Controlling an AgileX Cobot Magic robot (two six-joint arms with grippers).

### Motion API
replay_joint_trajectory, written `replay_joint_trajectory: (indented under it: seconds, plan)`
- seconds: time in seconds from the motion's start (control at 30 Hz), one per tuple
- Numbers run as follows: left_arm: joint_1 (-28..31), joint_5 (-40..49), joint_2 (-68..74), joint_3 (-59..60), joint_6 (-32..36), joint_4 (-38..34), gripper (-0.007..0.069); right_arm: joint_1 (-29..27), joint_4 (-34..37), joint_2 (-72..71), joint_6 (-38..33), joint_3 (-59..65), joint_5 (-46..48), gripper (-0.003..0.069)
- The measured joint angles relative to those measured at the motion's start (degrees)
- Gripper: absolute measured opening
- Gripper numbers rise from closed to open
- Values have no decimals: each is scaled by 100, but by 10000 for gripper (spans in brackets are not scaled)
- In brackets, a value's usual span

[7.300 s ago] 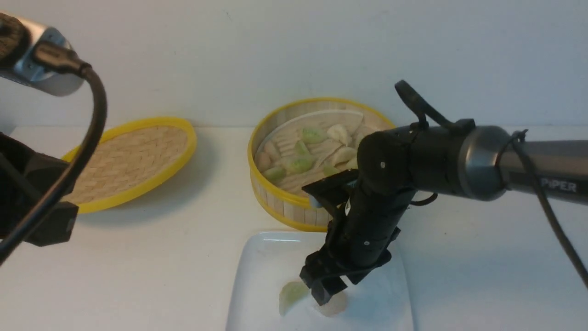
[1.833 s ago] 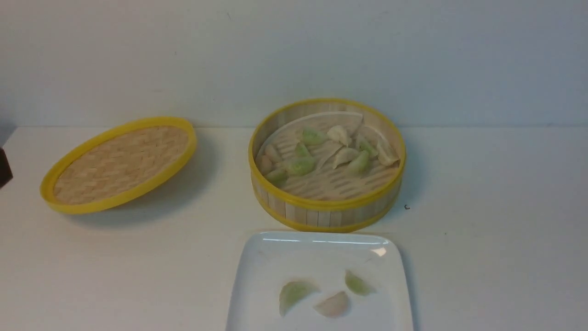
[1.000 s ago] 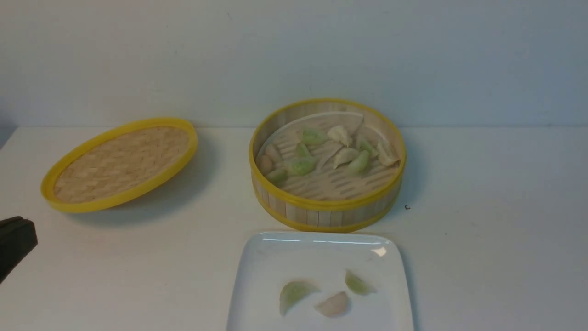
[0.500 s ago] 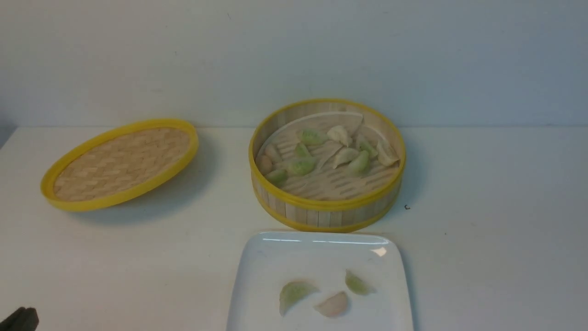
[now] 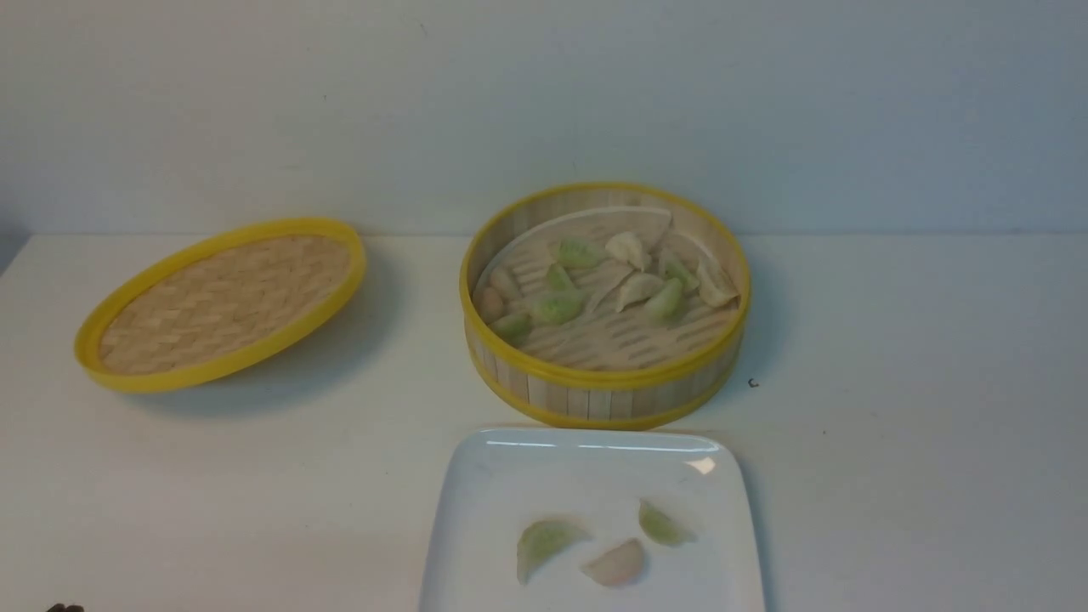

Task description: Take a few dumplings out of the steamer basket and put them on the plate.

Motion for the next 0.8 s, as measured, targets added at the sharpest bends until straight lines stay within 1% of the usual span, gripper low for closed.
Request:
replay_joint_trajectory:
  seconds: [0.63, 0.73, 0.8]
  plan:
    - [0, 6, 0, 0, 0, 0, -6, 0, 0, 0, -7, 0, -5, -15]
    - [0, 6, 0, 0, 0, 0, -6, 0, 92, 0, -227, 5, -62, -15]
    - [0, 6, 0, 0, 0, 0, -6, 0, 453, 0, -726, 71, -248, -15]
